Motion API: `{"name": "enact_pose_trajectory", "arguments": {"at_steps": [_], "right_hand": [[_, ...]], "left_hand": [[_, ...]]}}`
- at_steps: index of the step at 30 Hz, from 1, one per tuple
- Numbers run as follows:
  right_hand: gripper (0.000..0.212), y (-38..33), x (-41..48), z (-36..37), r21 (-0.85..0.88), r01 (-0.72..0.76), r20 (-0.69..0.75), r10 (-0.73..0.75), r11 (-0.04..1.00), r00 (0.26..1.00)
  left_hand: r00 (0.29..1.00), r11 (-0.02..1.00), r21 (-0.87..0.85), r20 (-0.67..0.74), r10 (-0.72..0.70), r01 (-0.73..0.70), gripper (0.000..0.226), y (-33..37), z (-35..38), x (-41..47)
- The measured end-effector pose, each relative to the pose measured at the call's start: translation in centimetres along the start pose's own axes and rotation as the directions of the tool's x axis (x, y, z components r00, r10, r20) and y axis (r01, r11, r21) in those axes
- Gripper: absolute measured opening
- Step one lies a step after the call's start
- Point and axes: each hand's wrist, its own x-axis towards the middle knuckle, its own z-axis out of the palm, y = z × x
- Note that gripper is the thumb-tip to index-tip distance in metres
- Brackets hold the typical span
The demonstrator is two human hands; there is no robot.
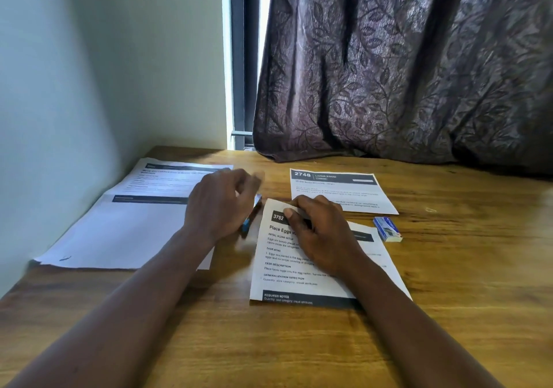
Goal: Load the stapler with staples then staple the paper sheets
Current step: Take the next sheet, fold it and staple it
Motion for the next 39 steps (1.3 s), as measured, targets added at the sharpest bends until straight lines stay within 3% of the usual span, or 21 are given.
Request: {"name": "enact_pose_trajectory", "arguments": {"at_steps": [2, 4, 6, 8, 11, 15, 18, 20, 22, 25, 29, 33, 36, 39], "right_hand": [[0.023, -0.3, 0.0, -0.2, -0.036, 0.024, -0.068, -0.026, 0.999, 0.997], [0.024, -0.6, 0.0, -0.5, -0.087, 0.044, -0.163, -0.058, 0.995, 0.985], [0.024, -0.6, 0.1, -0.8, -0.125, 0.052, -0.261, -0.084, 0.991, 0.962], [0.023, -0.6, 0.1, -1.0, -0.166, 0.052, -0.345, -0.108, 0.985, 0.933], [0.019, -0.7, -0.2, -1.6, -0.201, 0.052, -0.439, -0.137, 0.978, 0.888], [0.037, -0.8, -1.2, -4.3, -0.215, -0.101, -0.61, -0.052, 0.971, 0.791], [0.045, 0.0, -2.4, -6.4, -0.033, -0.115, -0.705, 0.058, 0.993, 0.706], [0.052, 1.0, -2.9, -7.5, 0.077, -0.11, -0.694, 0.133, 0.991, 0.707], [0.054, 2.7, -2.4, -8.5, 0.275, -0.106, -0.587, 0.254, 0.956, 0.768], [0.046, 5.3, -0.8, -10.2, 0.592, -0.121, -0.369, 0.401, 0.797, 0.838], [0.034, 7.8, 1.0, -11.0, 0.595, -0.172, -0.383, 0.464, 0.785, 0.799], [0.033, 11.2, 1.4, -9.4, 0.587, -0.21, -0.43, 0.521, 0.782, 0.737], [0.035, 12.4, 1.7, -8.7, 0.561, -0.27, -0.429, 0.553, 0.783, 0.714], [0.032, 13.0, 1.8, -8.0, 0.448, -0.262, -0.453, 0.47, 0.855, 0.758]], "left_hand": [[0.997, 0.949, -0.31, -0.02, -0.068, 0.059, 0.058, 0.6, 0.0, -0.1], [0.993, 0.854, -0.512, 0.116, -0.035, 0.09, 0.058, 1.1, -0.3, -0.3], [0.952, 0.795, -0.597, 0.292, 0.091, 0.108, 0.056, 1.4, -0.8, -0.6], [0.905, 0.804, -0.587, 0.386, 0.182, 0.089, 0.042, 1.5, -0.9, -0.7], [0.913, 0.852, -0.522, 0.364, 0.183, 0.037, 0.005, 1.6, -0.9, -0.6], [0.949, 0.757, -0.643, 0.295, 0.107, 0.114, 0.01, 1.8, -1.3, -0.9], [0.985, 0.667, -0.736, 0.172, 0.022, 0.114, 0.027, 2.0, -1.6, -1.2], [0.993, 0.661, -0.741, 0.106, -0.057, 0.117, 0.024, 2.4, -1.5, -1.2], [0.99, 0.66, -0.741, 0.045, -0.134, 0.123, 0.012, 2.8, -0.9, -0.6], [0.98, 0.655, -0.741, 0.021, -0.2, 0.149, 0.012, 4.4, 0.3, 1.3], [0.97, 0.629, -0.742, 0.128, -0.206, 0.232, 0.008, 6.4, 2.2, 3.9], [0.95, 0.621, -0.718, 0.244, -0.197, 0.313, 0.041, 7.3, 4.2, 3.7], [0.962, 0.779, -0.566, 0.187, -0.198, 0.27, 0.038, 6.8, 6.2, 2.9], [0.973, 0.933, -0.282, 0.117, -0.2, 0.225, 0.035, 6.2, 7.0, 2.4]]}}
